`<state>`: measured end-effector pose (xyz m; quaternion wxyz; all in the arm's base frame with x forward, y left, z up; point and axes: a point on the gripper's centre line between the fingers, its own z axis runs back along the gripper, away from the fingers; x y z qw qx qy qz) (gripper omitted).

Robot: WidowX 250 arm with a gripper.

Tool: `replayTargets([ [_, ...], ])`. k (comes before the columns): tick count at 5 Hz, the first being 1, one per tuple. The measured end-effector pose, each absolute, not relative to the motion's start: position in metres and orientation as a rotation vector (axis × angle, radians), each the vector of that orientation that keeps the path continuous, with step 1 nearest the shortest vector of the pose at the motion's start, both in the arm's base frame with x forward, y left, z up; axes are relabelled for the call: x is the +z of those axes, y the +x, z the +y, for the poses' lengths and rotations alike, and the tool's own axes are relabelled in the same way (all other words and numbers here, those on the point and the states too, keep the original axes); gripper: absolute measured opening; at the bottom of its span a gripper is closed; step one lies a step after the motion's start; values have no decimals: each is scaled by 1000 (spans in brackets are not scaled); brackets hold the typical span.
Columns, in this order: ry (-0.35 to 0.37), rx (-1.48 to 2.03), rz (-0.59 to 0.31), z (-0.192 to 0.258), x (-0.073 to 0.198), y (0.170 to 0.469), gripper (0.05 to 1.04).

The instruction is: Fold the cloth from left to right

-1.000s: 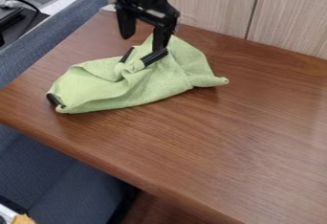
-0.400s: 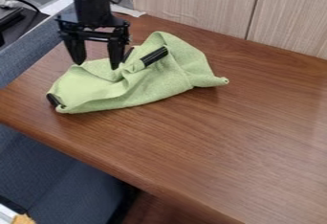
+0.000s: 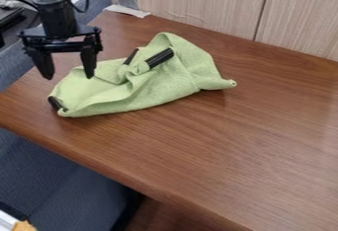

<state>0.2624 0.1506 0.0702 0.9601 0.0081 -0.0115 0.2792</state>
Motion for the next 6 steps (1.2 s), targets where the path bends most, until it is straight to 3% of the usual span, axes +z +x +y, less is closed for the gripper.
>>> replayTargets([
  [3,-40,750,66,163,29,230,1001],
  [4,-45,747,113,162,14,227,947],
  [5,-16,780,95,161,14,233,665],
  [6,-32,773,88,158,14,236,369],
])
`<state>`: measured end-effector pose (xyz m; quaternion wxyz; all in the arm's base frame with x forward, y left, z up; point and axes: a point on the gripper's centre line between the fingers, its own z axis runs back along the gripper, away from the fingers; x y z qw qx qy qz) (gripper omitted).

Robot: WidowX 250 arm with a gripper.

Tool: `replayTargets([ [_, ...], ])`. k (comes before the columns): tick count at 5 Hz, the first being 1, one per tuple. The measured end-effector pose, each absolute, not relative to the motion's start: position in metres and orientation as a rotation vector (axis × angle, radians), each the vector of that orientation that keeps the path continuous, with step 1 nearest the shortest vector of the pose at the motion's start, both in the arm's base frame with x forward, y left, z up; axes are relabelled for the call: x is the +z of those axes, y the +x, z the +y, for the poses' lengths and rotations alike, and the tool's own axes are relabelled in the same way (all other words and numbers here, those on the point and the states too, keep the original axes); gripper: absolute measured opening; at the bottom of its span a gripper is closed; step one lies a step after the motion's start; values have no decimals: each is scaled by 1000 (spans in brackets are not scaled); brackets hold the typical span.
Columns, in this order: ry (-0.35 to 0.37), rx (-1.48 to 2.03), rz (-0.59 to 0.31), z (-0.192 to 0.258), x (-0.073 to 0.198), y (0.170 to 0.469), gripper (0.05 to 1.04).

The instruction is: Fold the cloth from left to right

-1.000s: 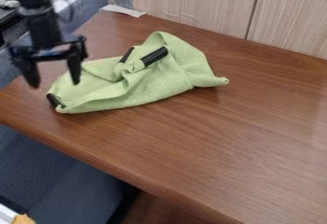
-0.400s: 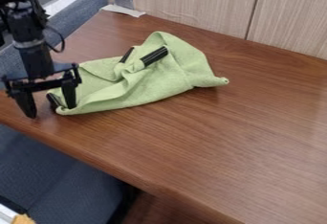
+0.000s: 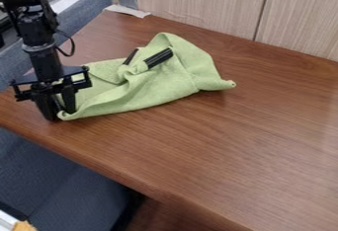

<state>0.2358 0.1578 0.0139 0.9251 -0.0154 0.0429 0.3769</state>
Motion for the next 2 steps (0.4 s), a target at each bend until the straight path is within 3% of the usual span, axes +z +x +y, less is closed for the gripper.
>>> replayTargets([
  [1,-42,758,84,157,14,237,170],
  [2,-48,764,76,157,16,237,91],
])
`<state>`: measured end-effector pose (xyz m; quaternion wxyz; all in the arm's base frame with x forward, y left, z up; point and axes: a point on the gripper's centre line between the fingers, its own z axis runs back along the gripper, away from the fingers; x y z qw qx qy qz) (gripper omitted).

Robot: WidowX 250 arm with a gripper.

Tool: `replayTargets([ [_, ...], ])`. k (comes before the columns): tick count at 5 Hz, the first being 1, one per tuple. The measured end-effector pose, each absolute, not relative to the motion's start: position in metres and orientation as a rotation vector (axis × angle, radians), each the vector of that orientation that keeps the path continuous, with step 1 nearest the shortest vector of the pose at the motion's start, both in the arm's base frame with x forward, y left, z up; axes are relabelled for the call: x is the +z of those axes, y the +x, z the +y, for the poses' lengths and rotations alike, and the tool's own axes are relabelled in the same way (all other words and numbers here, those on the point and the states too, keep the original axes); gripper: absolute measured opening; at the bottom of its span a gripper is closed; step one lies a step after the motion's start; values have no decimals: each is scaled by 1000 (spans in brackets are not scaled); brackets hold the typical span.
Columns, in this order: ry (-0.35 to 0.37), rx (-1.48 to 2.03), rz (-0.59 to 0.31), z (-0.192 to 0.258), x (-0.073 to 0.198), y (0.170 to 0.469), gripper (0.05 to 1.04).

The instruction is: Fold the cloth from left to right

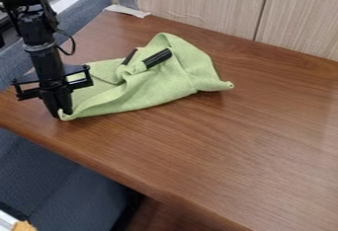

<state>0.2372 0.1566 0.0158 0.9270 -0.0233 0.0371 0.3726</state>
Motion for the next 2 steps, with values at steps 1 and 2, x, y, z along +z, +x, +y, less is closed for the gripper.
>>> replayTargets([
  [1,-61,765,52,155,27,240,87],
  [2,-91,740,-3,145,50,255,87],
])
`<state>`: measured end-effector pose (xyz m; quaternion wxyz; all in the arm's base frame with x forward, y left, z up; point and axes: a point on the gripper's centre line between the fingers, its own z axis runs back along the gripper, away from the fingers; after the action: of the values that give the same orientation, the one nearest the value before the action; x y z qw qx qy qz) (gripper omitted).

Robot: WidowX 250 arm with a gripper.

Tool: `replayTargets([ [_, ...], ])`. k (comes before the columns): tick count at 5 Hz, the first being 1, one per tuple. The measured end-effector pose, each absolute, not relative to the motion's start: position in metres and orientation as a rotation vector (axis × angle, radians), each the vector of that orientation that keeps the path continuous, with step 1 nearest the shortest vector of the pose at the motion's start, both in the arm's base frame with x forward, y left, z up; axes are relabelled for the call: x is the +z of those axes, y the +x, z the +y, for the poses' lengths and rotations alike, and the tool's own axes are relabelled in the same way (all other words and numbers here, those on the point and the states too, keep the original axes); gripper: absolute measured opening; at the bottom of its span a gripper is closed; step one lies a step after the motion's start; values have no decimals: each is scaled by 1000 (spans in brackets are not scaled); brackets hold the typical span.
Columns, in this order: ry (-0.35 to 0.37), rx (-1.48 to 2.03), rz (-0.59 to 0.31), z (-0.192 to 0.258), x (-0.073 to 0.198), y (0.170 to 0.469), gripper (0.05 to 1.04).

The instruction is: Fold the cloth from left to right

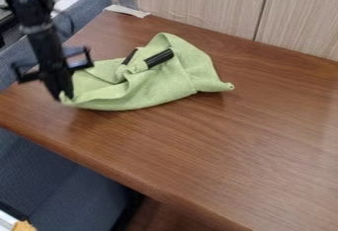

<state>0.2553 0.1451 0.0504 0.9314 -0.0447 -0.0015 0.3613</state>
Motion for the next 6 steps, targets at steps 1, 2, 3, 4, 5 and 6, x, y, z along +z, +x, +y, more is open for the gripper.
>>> replayTargets([
  [1,-137,665,-59,123,72,282,87],
  [2,-169,582,-119,104,94,312,87],
  [3,-220,479,-122,80,96,350,86],
  [4,-217,384,-125,59,95,376,86],
  [5,-165,306,-99,40,79,394,86],
  [6,-138,221,-48,22,52,404,86],
])
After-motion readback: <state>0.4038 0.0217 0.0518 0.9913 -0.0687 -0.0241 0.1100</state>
